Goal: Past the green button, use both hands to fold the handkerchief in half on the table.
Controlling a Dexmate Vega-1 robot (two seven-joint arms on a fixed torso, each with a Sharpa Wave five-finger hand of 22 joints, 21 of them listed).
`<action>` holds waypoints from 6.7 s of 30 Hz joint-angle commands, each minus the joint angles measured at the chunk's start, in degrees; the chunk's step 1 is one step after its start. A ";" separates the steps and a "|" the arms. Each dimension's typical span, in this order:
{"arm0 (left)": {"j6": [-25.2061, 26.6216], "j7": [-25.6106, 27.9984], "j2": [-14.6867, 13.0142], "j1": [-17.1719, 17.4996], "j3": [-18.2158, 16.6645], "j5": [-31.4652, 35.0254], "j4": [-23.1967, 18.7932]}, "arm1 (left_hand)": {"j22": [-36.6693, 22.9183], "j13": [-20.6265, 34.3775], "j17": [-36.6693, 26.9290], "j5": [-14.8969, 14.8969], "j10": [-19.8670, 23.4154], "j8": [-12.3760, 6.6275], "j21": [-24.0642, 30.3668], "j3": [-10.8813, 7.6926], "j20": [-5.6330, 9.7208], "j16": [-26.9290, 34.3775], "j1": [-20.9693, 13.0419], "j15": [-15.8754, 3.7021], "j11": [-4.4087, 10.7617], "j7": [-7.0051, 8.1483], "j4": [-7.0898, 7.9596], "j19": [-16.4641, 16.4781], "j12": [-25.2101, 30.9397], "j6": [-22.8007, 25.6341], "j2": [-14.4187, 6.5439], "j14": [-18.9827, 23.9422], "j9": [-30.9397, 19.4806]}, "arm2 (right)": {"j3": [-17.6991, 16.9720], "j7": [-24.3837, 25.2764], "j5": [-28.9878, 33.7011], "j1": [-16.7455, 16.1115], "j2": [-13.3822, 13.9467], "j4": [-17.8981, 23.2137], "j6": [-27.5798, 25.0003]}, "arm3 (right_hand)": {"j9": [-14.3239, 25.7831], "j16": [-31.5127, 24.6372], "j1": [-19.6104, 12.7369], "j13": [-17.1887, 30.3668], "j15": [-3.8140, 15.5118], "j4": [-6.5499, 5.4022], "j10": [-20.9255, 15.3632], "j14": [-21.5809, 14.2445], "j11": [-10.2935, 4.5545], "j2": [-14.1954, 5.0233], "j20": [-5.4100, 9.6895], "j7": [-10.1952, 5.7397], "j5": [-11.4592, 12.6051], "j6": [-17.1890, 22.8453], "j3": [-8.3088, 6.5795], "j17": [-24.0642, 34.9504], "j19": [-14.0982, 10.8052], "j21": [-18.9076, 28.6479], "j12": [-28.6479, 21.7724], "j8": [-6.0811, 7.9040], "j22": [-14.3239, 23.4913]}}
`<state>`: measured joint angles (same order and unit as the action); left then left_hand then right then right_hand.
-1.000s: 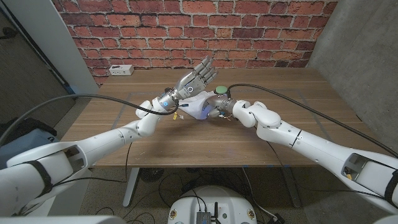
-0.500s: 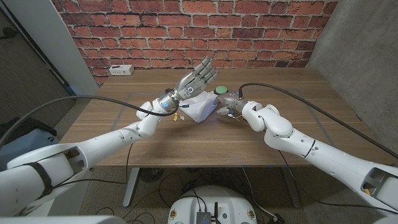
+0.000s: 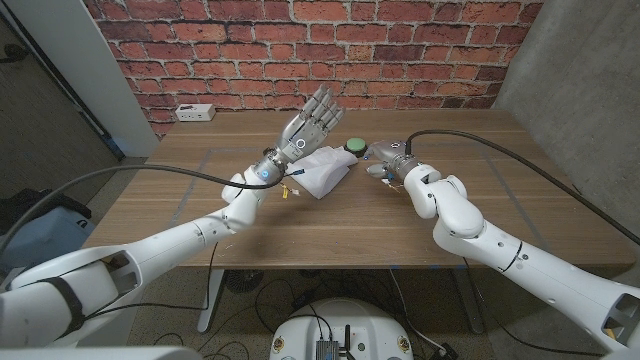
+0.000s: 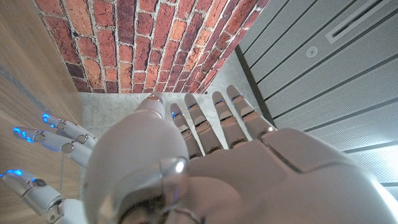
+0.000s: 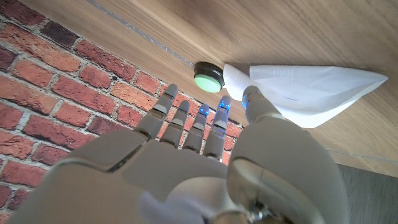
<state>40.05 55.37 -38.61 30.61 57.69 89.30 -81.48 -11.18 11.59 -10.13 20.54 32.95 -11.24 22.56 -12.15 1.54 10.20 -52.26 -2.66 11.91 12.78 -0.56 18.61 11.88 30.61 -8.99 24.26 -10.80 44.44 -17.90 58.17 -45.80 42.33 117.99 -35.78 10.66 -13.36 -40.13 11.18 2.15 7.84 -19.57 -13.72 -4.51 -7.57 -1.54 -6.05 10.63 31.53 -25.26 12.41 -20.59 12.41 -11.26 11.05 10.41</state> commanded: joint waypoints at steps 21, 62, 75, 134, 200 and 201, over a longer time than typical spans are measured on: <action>1.48 -13.63 3.04 18.69 -12.63 -23.27 -21.00 | -0.23 0.07 -0.17 -1.66 0.06 -0.04 -0.14 0.17 -2.39 0.40 3.15 -9.53 -0.20 -0.03 1.27 -0.70 0.06 1.51 0.91 1.16 0.00 | -0.56 8.22 -7.71 3.00 -2.37 -5.15 6.21 | 0.16 -0.65 0.80 0.21 4.44 -1.24 -0.07 -0.17 0.26 -1.91 0.23 0.05 -0.24 -0.13 0.29 0.62 -0.53 0.31 -0.32 0.00 0.00; -15.50 -27.57 1.34 30.28 -33.16 -71.95 -35.24 | -0.99 0.40 -0.38 -7.06 -5.10 0.75 -1.52 -2.19 -7.80 0.12 6.42 -3.25 -6.88 -6.40 2.64 -6.10 -0.51 -1.72 -1.28 -2.46 0.00 | 4.96 6.25 -10.49 11.14 -6.09 -11.93 14.66 | 0.18 -0.80 1.14 0.22 4.37 -1.38 0.47 0.13 0.06 -2.43 0.35 0.10 -0.42 -0.74 0.59 0.83 -0.37 0.09 -0.04 -0.24 0.01; -16.27 -27.08 0.20 32.23 -34.47 -78.64 -36.10 | -1.18 0.49 -0.52 -8.11 -6.17 0.79 -1.72 -3.40 -8.49 0.13 6.82 -1.84 -8.50 -7.95 3.03 -7.16 -0.50 -2.62 -1.88 -3.71 -0.03 | 7.86 0.35 -9.87 14.73 -8.58 -15.05 13.76 | 0.30 0.03 4.71 0.33 2.97 -4.91 5.04 4.69 0.58 -3.10 0.95 -1.60 -0.64 -5.05 1.28 2.03 2.25 -0.72 0.82 -0.95 0.13; -18.11 -22.97 -2.16 32.09 -32.04 -74.84 -36.15 | -1.45 0.60 -0.45 -9.08 -6.34 0.32 -1.17 -6.53 -8.84 0.55 6.53 -1.91 -8.28 -7.82 2.72 -7.01 0.05 -2.18 -1.49 -3.97 -0.07 | 20.83 -10.86 3.19 22.85 -15.45 -24.47 -10.59 | 0.01 0.11 23.04 0.13 0.49 -13.74 9.71 7.83 0.48 -1.51 -0.38 -1.56 0.17 3.62 6.92 1.45 6.70 0.19 -1.01 3.16 0.25; -16.96 -24.31 -2.15 34.80 -34.35 -77.51 -39.06 | -1.57 0.64 -0.44 -9.72 -7.12 0.48 -0.77 -8.04 -8.78 0.72 7.90 -1.01 -9.64 -9.09 2.45 -7.21 0.18 -2.81 -0.76 -4.10 -0.03 | -15.07 11.16 -32.93 -4.07 -3.11 -1.35 -2.29 | 0.31 0.09 13.54 0.11 2.06 -4.42 2.14 2.34 3.57 -3.37 0.74 2.81 0.21 5.35 -0.06 -0.07 0.56 0.55 -0.18 -0.55 0.05; -16.99 -24.32 -2.17 34.90 -34.45 -77.69 -39.13 | -1.57 0.64 -0.44 -9.72 -7.13 0.47 -0.77 -8.05 -8.75 0.72 7.90 -1.01 -9.65 -9.09 2.44 -7.22 0.18 -2.78 -0.76 -4.09 -0.03 | -15.45 12.23 -34.20 -4.43 -2.80 -1.25 -1.72 | 0.31 0.08 13.48 0.11 2.05 -4.40 2.11 2.35 3.55 -3.39 0.67 2.76 0.21 5.32 -0.11 -0.07 0.56 0.55 -0.19 -0.55 0.05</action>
<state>22.19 30.93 -40.79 64.47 23.94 12.80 -119.65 -12.66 12.12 -10.41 11.00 25.83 -10.76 21.23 -19.73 -7.36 10.65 -44.95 -2.25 2.54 4.18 1.82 11.34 11.88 27.71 -9.82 20.37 -10.67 37.71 -17.96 46.85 -44.24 36.57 113.83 -45.54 10.81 -13.30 -25.97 11.07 2.16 3.28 -17.10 -11.23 -1.59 -11.02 -1.11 -3.38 11.02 37.03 -24.80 12.15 -19.97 13.30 -11.43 10.78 10.40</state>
